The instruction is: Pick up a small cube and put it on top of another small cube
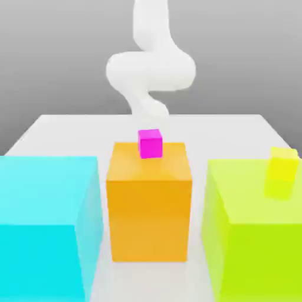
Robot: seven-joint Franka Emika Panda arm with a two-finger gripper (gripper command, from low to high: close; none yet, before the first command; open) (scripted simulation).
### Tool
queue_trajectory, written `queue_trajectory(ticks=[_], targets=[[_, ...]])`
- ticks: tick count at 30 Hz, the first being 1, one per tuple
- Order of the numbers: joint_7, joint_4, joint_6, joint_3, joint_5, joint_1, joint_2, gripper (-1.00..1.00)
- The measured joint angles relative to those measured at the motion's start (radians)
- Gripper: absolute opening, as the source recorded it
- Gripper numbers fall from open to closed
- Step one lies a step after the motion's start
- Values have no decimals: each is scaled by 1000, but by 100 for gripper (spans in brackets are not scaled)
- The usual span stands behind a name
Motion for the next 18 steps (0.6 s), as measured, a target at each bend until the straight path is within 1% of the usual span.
queue_trajectory(ticks=[10,18], targets=[[434,-94,114,18,-61,-299,222,0],[802,-174,207,4,-120,-514,404,0]])
